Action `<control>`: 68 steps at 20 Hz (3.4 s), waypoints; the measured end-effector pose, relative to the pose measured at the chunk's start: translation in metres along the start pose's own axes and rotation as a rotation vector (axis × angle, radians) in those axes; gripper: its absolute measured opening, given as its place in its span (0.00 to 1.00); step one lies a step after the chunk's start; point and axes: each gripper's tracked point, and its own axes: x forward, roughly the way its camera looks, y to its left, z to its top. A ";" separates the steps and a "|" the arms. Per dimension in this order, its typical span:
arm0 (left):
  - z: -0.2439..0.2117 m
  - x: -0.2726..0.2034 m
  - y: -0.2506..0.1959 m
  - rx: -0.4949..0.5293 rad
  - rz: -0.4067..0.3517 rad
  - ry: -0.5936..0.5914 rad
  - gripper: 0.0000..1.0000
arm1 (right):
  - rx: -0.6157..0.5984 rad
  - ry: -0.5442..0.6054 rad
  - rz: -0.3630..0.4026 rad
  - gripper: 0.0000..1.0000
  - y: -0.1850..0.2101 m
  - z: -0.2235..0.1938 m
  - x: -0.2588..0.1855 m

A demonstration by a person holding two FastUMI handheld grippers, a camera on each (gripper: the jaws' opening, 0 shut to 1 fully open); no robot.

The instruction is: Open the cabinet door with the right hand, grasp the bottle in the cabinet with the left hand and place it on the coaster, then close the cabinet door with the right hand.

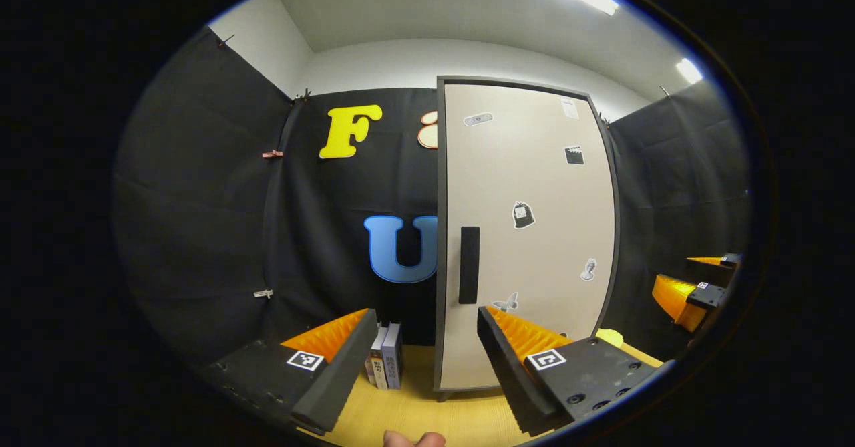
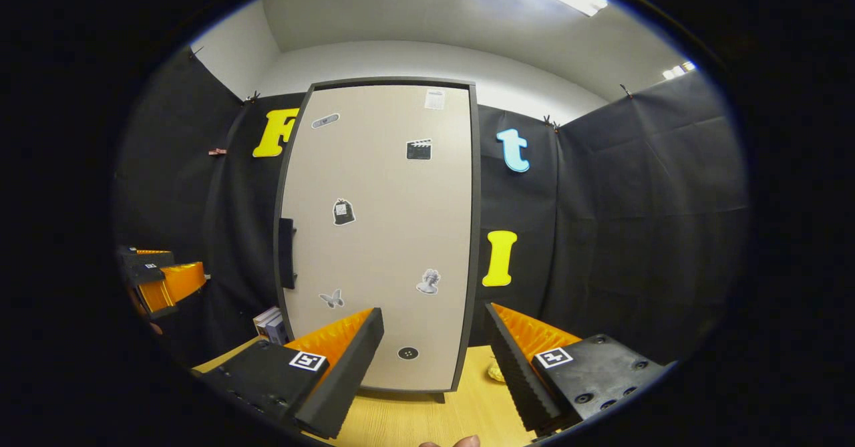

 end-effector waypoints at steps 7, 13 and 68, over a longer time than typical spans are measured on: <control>0.002 0.005 0.018 0.003 0.029 0.000 0.95 | 0.022 0.003 0.023 0.97 0.013 0.001 0.002; 0.002 0.009 0.024 0.017 0.031 -0.005 0.95 | 0.016 0.027 0.029 0.97 0.018 -0.002 0.005; -0.026 0.012 0.083 0.048 0.086 0.045 0.95 | 0.146 0.140 0.358 0.17 0.262 -0.015 0.141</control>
